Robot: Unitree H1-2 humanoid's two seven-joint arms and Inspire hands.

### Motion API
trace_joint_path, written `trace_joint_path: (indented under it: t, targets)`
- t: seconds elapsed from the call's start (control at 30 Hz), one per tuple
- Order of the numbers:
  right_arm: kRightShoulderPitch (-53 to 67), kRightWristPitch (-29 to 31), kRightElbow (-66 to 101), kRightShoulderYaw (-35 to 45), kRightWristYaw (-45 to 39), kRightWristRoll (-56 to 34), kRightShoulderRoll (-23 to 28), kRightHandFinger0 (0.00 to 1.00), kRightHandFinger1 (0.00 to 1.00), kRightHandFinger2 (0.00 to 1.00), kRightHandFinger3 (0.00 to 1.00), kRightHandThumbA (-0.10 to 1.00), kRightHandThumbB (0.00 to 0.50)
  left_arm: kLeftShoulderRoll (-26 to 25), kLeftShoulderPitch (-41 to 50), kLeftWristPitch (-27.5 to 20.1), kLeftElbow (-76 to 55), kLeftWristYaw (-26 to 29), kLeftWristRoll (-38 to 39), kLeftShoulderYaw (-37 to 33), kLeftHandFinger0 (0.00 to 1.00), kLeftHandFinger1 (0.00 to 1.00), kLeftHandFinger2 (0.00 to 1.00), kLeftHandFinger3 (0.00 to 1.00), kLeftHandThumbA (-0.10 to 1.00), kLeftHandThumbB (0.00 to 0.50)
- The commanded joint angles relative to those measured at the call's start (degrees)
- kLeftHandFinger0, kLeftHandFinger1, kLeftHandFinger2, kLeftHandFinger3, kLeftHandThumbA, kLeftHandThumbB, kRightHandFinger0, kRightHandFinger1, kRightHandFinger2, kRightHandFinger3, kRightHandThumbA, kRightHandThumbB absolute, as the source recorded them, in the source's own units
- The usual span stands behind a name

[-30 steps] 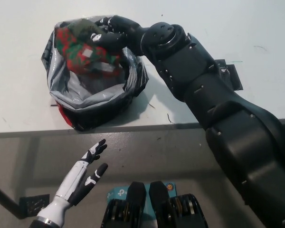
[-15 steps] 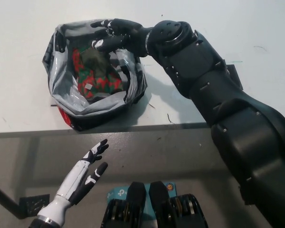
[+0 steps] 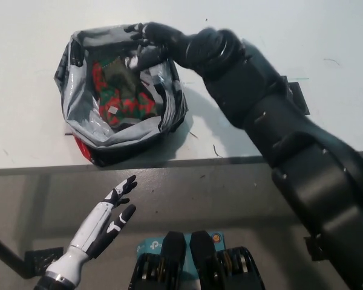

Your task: The robot uses its right hand to pick up a bag of coffee beans and puts it in the black plastic bag, then the robot grabs the top of the bag and lifts it.

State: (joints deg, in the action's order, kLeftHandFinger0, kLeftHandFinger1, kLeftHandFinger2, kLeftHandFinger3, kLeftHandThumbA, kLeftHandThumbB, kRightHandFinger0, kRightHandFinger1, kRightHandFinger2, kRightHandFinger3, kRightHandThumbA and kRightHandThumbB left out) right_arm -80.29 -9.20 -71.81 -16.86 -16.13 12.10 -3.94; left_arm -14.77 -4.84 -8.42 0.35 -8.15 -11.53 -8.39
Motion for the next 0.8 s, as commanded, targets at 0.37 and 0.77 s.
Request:
trace_joint_path:
  t: [0.37, 0.77]
  targets:
    - [3.6, -2.1, 12.6, -15.7, 30.5, 21.6, -2.0, 1.0, 1.0, 1.0, 1.0, 0.97, 0.475, -1.8, 0.6, -0.6, -2.4, -1.9, -1.0, -0.9, 0.93, 1.0, 1.0, 1.0, 1.0, 0.19]
    - [5.6, -2.4, 18.8, -15.0, 31.8, 22.5, -0.6, 1.0, 1.0, 1.0, 1.0, 0.88, 0.452, -2.2, 1.5, -1.2, -2.5, -2.0, -1.8, -1.2, 0.91, 0.98, 1.0, 1.0, 1.0, 0.183]
